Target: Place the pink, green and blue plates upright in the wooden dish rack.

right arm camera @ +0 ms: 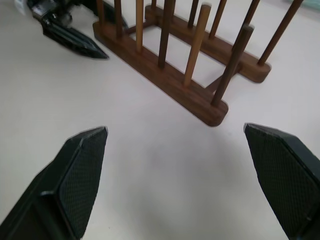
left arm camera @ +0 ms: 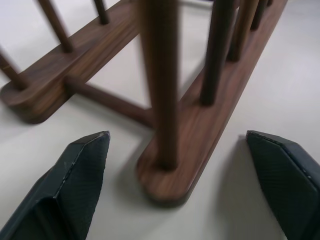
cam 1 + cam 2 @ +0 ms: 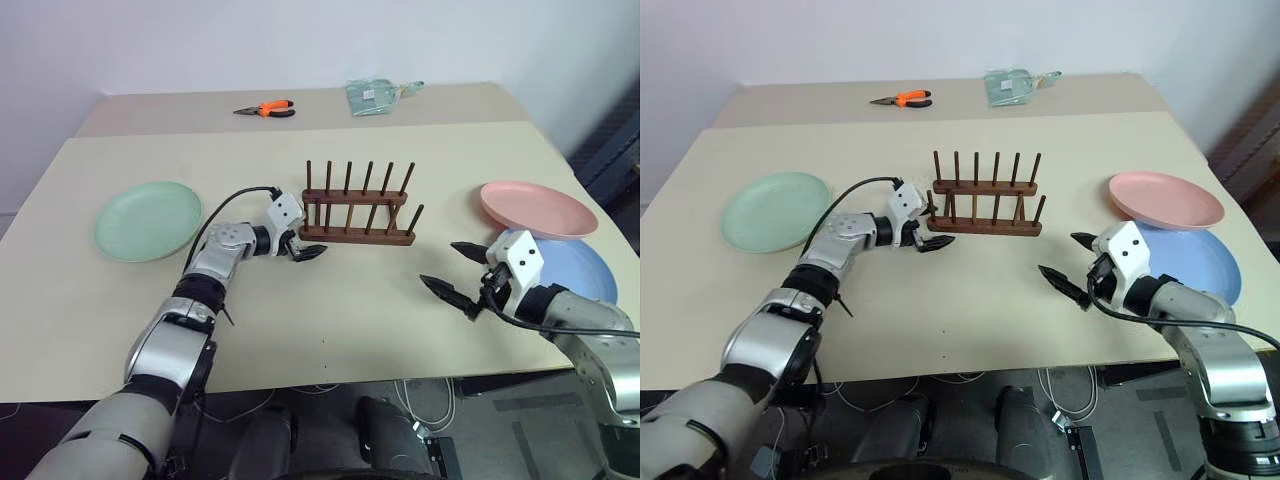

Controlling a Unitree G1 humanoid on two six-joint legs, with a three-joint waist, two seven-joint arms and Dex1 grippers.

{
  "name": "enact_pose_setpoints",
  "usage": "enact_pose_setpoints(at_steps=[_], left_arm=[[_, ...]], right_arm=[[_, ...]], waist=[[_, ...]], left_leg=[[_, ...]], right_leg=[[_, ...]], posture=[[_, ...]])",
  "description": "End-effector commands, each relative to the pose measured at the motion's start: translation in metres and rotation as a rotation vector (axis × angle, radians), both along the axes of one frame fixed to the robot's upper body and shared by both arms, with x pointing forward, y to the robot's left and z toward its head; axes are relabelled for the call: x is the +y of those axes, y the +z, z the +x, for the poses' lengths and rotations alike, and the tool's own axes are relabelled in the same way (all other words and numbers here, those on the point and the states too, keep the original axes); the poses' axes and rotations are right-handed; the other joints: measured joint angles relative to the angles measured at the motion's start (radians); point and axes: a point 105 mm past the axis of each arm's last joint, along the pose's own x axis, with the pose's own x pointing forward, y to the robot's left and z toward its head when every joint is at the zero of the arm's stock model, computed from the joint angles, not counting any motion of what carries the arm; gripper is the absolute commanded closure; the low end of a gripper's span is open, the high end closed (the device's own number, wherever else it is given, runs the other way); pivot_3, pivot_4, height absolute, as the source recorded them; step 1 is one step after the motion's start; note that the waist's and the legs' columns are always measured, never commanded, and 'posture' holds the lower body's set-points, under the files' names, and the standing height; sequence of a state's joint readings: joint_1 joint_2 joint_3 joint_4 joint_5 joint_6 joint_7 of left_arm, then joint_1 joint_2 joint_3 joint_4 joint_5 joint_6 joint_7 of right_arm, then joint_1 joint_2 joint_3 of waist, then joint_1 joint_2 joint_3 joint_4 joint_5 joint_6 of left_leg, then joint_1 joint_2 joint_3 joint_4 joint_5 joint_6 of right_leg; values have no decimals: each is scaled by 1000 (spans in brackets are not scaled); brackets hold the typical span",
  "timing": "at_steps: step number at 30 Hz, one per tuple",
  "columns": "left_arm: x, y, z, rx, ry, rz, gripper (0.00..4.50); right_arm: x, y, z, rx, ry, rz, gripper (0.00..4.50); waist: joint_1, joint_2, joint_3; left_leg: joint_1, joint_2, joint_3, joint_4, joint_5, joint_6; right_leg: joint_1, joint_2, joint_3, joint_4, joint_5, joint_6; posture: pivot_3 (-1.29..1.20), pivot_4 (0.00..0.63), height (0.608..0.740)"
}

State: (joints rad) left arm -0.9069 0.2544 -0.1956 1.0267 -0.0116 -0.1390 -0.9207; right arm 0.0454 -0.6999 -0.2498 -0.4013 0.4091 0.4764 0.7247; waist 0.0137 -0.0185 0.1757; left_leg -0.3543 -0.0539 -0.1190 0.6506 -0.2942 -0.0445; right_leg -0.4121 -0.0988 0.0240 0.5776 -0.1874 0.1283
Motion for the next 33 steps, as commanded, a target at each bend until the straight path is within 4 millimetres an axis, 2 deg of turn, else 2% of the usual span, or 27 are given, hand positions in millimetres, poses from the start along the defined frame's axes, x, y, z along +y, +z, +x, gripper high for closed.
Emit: enact_pose_setpoints(at_steps=[1,5,9,12,14,17,19,23,25,26,27,28,30,33], left_arm=[[-7,-7,-7,20,-57,-1,1748],[-15,-1,-18,-7,-140,-32,3693],[-17,-1,-36,-20,-231,-20,3734],[-16,1,-63,-9,-329,-22,3734],[-12,0,-79,16,-371,-2,3734],[-3,-8,-91,45,-398,70,3734],[0,-11,-91,52,-382,93,2676],[9,-10,-82,52,-291,123,880],[24,-10,-83,72,-233,133,0],[32,-9,-86,94,-212,126,0],[39,-8,-91,116,-198,117,0],[46,-8,-96,143,-180,109,197],[55,-8,-111,197,-171,92,976],[50,-7,-131,214,-199,81,2488]], right_arm=[[-5,16,-2,-56,-17,-21,0],[-13,18,-1,-51,-22,-51,0],[-21,16,-3,-23,-23,-96,0],[-31,12,-8,28,-18,-118,0],[-34,7,-12,64,-8,-130,0],[-39,-1,-18,112,-5,-155,0],[-43,-4,-20,130,-11,-169,0],[-58,-7,-21,141,-55,-212,0],[-57,-8,-27,163,-41,-203,567],[-54,-9,-30,176,-22,-195,845],[-49,-11,-34,189,3,-187,1352],[-43,-13,-38,204,32,-181,1929],[-29,-21,-44,237,87,-170,2951],[-12,-30,-42,236,126,-166,4451]], waist=[[-1,0,0],[-2,0,0],[-2,0,0],[-4,0,0],[-4,0,0],[-3,0,0],[0,0,0],[-1,0,0],[-2,0,0],[-5,1,0],[-10,1,0],[-16,1,0],[-27,1,0],[-29,2,-1]], left_leg=[[0,0,0,0,0,0],[0,0,0,0,0,0],[0,0,0,-1,0,0],[0,0,0,-1,0,0],[0,1,0,-1,0,1],[0,1,0,-1,0,1],[0,1,0,-1,0,1],[0,0,0,0,0,1],[0,1,0,0,0,1],[0,1,0,-1,0,1],[1,1,0,-1,0,1],[1,1,0,-2,-1,1],[0,3,0,-4,-1,1],[0,5,1,-5,-1,1]], right_leg=[[0,0,0,0,0,0],[0,0,0,0,0,0],[-1,0,0,0,1,-1],[-1,0,0,0,2,-2],[-1,0,0,0,2,-3],[-1,0,0,1,0,-2],[0,0,0,1,-2,-3],[0,0,0,0,-2,-3],[0,0,0,1,-2,-3],[0,0,0,1,-1,-2],[0,0,0,1,-1,-2],[-1,0,0,1,-1,-2],[0,1,0,2,-2,-3],[0,1,0,2,-3,-3]], posture=[[0,150,740],[0,150,740],[0,150,740],[0,150,740],[0,150,740],[0,150,740],[0,150,740],[0,150,740],[0,150,740],[0,150,740],[0,150,740],[0,150,740],[0,150,740],[0,150,740]])
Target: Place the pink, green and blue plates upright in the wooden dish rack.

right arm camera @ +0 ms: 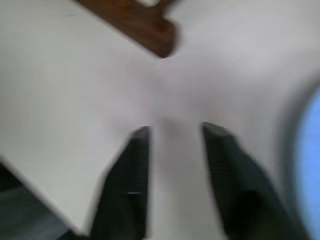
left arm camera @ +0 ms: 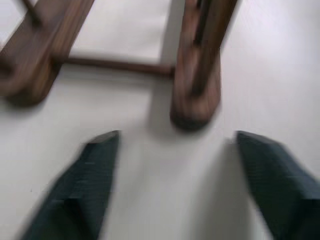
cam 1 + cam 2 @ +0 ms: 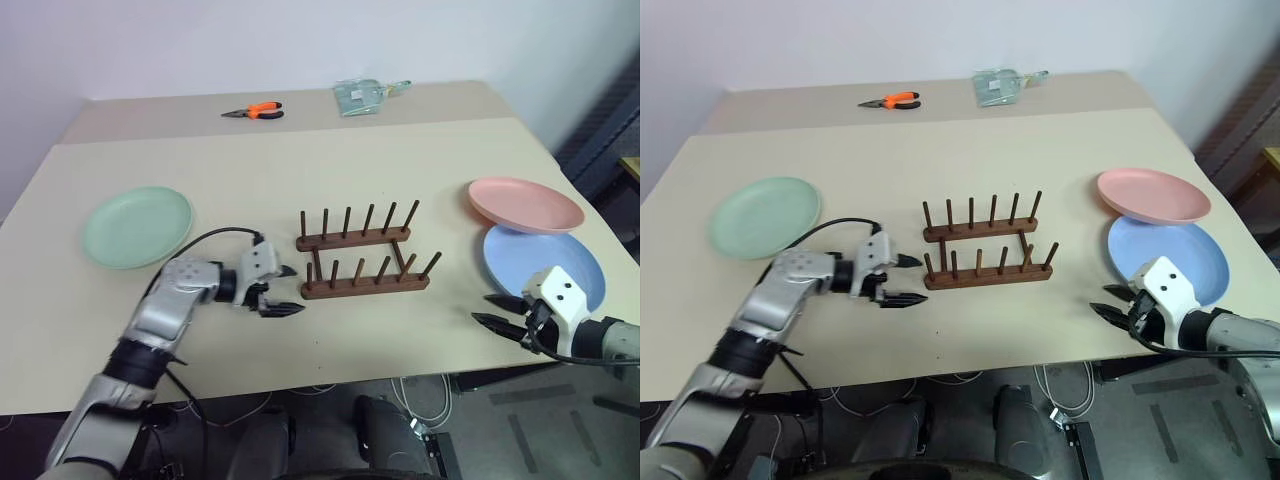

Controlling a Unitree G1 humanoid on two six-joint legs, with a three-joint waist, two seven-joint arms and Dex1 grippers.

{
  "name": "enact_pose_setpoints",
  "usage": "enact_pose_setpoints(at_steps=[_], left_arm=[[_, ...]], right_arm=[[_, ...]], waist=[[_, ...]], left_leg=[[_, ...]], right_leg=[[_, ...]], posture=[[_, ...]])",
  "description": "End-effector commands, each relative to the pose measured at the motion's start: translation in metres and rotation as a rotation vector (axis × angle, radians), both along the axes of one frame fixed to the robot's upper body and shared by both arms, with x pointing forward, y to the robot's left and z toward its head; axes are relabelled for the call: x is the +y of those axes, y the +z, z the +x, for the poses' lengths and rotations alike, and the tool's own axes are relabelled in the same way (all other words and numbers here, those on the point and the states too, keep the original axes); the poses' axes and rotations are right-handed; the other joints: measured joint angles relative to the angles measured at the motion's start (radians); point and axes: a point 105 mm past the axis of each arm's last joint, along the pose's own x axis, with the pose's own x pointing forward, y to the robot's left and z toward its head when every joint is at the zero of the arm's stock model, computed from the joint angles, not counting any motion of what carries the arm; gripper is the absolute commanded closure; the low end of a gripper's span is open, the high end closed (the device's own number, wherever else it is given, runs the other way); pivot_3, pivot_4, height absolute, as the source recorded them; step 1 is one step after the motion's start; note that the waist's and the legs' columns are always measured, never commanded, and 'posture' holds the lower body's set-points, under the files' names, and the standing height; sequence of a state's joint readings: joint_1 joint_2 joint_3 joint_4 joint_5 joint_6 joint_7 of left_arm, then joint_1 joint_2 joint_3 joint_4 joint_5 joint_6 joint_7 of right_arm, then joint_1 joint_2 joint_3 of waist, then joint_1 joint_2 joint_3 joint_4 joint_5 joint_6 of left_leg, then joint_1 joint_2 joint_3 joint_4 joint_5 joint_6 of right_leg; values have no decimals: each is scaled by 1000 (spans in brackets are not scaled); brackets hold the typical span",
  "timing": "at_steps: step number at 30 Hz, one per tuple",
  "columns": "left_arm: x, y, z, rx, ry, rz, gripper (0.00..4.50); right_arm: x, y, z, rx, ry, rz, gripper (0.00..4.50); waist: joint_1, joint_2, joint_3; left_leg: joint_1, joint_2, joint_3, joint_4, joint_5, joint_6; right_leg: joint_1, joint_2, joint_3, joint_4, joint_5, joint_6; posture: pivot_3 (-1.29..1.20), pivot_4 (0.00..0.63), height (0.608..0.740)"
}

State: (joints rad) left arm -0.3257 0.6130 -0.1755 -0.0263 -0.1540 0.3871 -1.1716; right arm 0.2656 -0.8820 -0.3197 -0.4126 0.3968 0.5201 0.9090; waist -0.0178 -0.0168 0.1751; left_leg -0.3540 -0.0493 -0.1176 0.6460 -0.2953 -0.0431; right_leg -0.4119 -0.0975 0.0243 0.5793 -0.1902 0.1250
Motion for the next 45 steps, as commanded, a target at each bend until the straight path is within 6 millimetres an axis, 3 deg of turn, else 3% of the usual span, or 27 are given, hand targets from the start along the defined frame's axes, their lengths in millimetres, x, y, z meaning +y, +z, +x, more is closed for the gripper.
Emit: enact_pose_setpoints(at_steps=[1,2,5,8,15,23,26,32,36,40,45], left_arm=[[-15,1,-21,36,-37,-39,2891],[-26,1,-26,37,-41,-62,3445],[-51,-1,-30,-1,-27,-93,3445],[-63,-8,-12,-93,77,-65,3445],[-51,-21,45,-210,397,23,3445],[-49,-14,59,-231,428,-27,3445],[-47,-14,59,-237,430,-24,3486],[-62,8,28,-216,264,-165,3486],[-68,17,9,-172,171,-233,3486],[-76,25,2,-156,113,-272,3486],[-88,40,-5,-158,47,-327,3486]], right_arm=[[24,0,7,-44,58,14,4500],[30,-5,12,-49,56,17,4500],[37,-21,27,-47,38,-22,4500],[45,-29,42,-65,29,-48,4500],[49,-28,90,-197,-63,-100,4500],[40,-10,130,-303,-164,-95,4500],[38,7,130,-337,-148,-59,3681],[-13,74,114,-499,-142,-247,675],[-51,92,105,-486,-134,-481,675],[-81,77,105,-403,-135,-620,675],[-108,51,122,-364,-184,-705,675]], waist=[[4,0,0],[6,0,0],[19,0,0],[31,-1,0],[24,-3,-3],[20,-2,-4],[20,-2,-4],[20,2,-2],[21,2,-2],[21,1,-2],[13,2,-2]], left_leg=[[0,0,0,0,0,0],[1,0,0,1,0,0],[0,-2,-1,4,0,0],[-1,-4,-1,5,0,0],[2,-4,-1,5,0,0],[8,-4,-1,3,1,-1],[8,-4,-1,3,1,-1],[3,-4,-1,3,1,-1],[1,-4,-1,3,0,-1],[1,-4,0,4,0,-1],[1,-4,0,4,1,-1]], right_leg=[[0,0,0,0,0,0],[0,0,0,-1,0,-1],[0,-1,0,-2,0,-1],[-1,-2,0,-2,0,-1],[5,-1,0,0,0,-1],[4,-1,0,1,3,1],[4,-1,0,1,3,1],[0,-1,1,0,3,1],[-1,-1,0,-1,3,-1],[0,-1,0,-1,0,-1],[0,-2,1,-2,2,-3]], posture=[[0,150,740],[0,150,740],[0,150,740],[0,150,740],[0,150,740],[0,150,740],[0,150,740],[0,150,740],[0,150,740],[0,150,740],[0,150,740]])
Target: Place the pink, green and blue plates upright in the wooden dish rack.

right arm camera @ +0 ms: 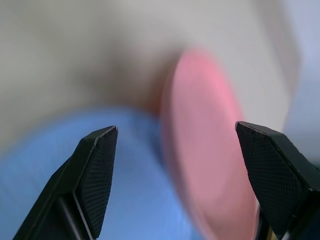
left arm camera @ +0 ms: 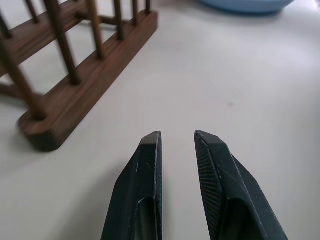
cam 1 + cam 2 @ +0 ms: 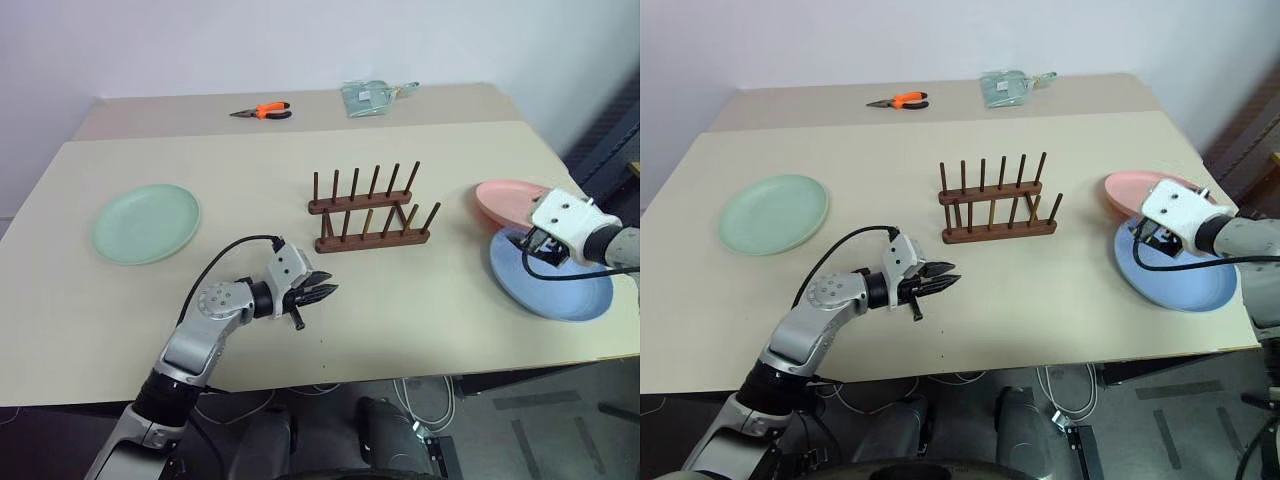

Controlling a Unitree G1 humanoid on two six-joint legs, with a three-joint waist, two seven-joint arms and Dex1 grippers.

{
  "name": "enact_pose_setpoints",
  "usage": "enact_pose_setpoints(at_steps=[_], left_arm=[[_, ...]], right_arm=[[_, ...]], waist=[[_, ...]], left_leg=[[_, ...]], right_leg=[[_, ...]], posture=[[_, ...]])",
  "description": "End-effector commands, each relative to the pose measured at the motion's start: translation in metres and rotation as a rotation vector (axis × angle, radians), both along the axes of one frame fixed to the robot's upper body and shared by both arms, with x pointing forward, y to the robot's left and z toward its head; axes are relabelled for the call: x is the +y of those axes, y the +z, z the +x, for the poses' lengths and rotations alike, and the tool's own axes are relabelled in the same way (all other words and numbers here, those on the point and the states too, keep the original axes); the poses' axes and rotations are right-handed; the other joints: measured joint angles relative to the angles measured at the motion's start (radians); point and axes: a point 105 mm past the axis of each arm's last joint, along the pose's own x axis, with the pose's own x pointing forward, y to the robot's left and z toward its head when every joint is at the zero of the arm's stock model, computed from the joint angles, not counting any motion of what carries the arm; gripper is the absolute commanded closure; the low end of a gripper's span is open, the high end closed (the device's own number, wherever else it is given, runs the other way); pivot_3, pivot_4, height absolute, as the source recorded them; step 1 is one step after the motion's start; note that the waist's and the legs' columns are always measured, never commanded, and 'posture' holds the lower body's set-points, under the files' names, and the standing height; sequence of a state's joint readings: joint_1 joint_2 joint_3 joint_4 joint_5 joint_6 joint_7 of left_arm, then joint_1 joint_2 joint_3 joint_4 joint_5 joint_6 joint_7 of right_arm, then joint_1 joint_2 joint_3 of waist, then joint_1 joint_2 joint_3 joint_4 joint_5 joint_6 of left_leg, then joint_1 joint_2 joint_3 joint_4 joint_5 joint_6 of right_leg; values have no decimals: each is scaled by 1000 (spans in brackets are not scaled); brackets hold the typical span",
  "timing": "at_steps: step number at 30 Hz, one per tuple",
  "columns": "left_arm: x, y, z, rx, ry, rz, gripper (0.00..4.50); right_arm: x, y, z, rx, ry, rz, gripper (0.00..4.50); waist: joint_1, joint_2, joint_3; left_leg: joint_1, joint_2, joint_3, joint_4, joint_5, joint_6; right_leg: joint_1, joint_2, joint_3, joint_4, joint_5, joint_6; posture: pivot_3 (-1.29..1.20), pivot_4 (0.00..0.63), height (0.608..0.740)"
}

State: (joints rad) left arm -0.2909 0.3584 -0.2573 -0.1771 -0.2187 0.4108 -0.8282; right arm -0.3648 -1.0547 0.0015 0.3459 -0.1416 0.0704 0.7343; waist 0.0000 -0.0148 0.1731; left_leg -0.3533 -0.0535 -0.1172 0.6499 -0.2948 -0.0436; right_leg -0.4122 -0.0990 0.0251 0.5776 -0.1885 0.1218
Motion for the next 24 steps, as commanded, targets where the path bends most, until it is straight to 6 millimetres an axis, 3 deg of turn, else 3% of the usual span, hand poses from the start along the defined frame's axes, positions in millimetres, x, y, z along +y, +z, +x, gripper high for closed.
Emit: enact_pose_setpoints(at_steps=[1,3,8,9,12,14,16,18,20,21,24], left_arm=[[-9,20,-6,-51,-55,-39,3486],[-8,22,-8,-55,-58,-47,3486],[0,20,-12,-53,-40,-36,3486],[2,18,-13,-47,-41,-27,3486],[5,13,-15,-38,-48,2,3486],[10,14,-9,-48,-16,5,3486],[15,17,-5,-49,6,-2,3486],[17,18,-2,-50,10,-3,3486],[19,19,-1,-51,10,-3,3486],[20,19,-1,-51,8,-4,3486],[19,19,0,-52,1,0,3486]], right_arm=[[-13,2,13,-55,-28,-47,905],[-19,-2,15,-49,-28,-92,1538],[-14,6,18,-88,5,-87,4138],[-13,11,18,-105,14,-97,4439],[-8,25,19,-157,39,-143,4439],[6,54,20,-256,81,-148,4439],[30,85,20,-369,124,6,4439],[65,120,16,-467,188,337,4439],[106,146,0,-435,318,763,4439],[124,151,-9,-381,398,897,4439],[154,154,-29,-245,520,1089,4439]], waist=[[-10,1,0],[-13,1,0],[-15,1,0],[-15,1,0],[-15,1,0],[-14,2,1],[-14,4,2],[-16,4,2],[-18,4,2],[-15,3,2],[-3,3,2]], left_leg=[[0,0,0,0,0,0],[0,0,0,-1,0,0],[0,0,0,-1,0,0],[0,0,0,-1,0,0],[0,0,0,-1,0,0],[0,0,0,-1,0,0],[0,0,0,-1,0,0],[0,0,-1,-1,0,0],[0,1,-1,-1,0,0],[0,1,-1,-1,0,0],[-1,1,-5,-1,0,0]], right_leg=[[0,0,0,0,1,-1],[0,0,0,0,1,-1],[0,0,0,0,1,-1],[0,0,1,0,1,-1],[0,0,1,0,1,-1],[0,0,1,0,1,-1],[-1,0,1,0,1,-1],[0,0,1,0,1,-1],[0,1,1,0,1,-1],[0,1,1,1,1,-1],[0,1,-2,0,1,-1]], posture=[[0,150,740],[0,150,740],[0,150,740],[0,150,740],[0,150,740],[0,150,740],[0,150,740],[0,150,740],[0,150,740],[0,150,740],[0,150,740]])
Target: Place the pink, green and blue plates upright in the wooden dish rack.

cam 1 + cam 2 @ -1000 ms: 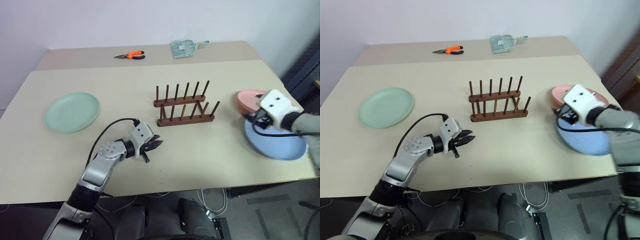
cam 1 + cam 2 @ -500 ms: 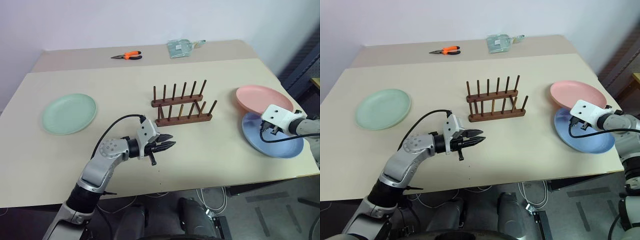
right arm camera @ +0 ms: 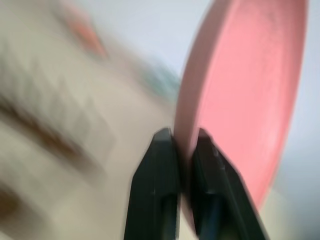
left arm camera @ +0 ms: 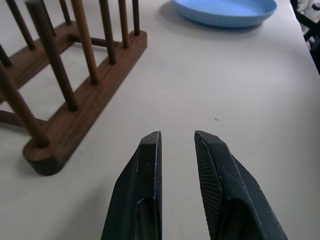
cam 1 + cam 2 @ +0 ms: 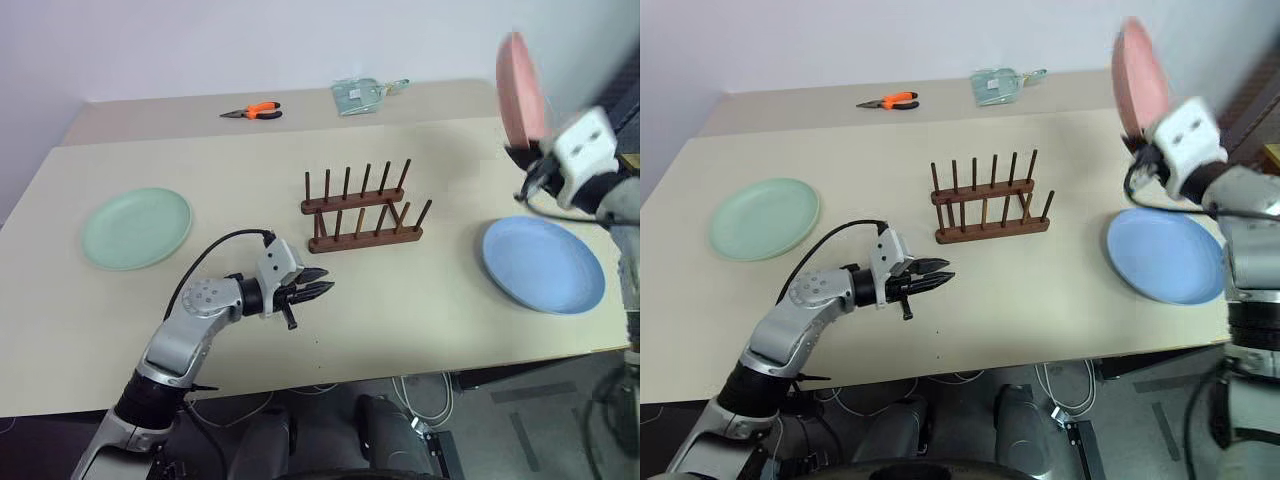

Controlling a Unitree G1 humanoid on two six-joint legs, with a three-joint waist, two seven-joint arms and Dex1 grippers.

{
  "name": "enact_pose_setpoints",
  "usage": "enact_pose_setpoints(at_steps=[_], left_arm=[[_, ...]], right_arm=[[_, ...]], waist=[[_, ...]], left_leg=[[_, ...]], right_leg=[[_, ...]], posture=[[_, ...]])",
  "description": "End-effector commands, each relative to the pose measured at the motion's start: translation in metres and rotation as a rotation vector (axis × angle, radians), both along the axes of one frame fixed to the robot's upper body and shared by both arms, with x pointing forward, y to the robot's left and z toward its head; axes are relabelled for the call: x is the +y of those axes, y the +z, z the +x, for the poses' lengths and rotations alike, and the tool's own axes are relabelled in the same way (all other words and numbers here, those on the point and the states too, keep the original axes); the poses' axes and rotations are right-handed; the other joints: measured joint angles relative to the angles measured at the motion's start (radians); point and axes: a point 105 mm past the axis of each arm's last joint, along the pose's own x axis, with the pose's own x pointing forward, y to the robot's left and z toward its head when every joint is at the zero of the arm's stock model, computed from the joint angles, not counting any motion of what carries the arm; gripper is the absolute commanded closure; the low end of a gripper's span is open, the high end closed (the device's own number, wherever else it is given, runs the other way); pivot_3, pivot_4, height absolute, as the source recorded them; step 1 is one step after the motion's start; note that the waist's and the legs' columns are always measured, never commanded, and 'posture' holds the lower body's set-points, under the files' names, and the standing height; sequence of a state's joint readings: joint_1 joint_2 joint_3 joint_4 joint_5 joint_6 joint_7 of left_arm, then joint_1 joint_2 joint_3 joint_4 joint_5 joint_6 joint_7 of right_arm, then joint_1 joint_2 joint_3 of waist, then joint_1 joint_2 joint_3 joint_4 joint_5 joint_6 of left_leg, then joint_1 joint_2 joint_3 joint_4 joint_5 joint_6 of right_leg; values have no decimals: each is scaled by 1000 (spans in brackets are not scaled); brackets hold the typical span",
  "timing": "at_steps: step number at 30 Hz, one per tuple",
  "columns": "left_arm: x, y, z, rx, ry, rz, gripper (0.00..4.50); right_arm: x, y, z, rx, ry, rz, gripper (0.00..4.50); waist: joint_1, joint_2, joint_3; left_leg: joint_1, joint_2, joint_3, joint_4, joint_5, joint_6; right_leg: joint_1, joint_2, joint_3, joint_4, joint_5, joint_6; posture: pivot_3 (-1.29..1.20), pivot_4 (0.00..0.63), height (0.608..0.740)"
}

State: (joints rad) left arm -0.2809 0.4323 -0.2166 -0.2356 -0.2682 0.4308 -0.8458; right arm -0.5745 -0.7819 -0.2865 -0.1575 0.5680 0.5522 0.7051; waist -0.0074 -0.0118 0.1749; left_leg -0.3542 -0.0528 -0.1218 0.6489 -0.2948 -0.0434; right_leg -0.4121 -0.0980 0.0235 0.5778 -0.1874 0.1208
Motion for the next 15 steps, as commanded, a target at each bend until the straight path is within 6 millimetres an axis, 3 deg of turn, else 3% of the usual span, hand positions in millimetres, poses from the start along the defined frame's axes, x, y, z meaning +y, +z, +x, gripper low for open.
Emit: enact_pose_setpoints(at_steps=[1,5,15], left_arm=[[2,8,2,-30,-5,-11,3486],[0,9,2,-32,-6,-20,3486],[0,6,-3,-26,3,-23,3486]], right_arm=[[28,13,-25,76,210,158,4439],[39,-2,-20,176,216,182,4439],[25,-25,-3,287,162,218,4439]], waist=[[11,0,0],[21,0,0],[15,0,0]], left_leg=[[-1,0,-1,0,0,0],[-2,-2,0,2,0,0],[-1,-1,1,1,0,0]], right_leg=[[0,0,0,0,0,0],[0,-1,0,-1,0,-1],[-1,0,0,0,0,0]], posture=[[0,150,740],[0,150,740],[0,150,740]])
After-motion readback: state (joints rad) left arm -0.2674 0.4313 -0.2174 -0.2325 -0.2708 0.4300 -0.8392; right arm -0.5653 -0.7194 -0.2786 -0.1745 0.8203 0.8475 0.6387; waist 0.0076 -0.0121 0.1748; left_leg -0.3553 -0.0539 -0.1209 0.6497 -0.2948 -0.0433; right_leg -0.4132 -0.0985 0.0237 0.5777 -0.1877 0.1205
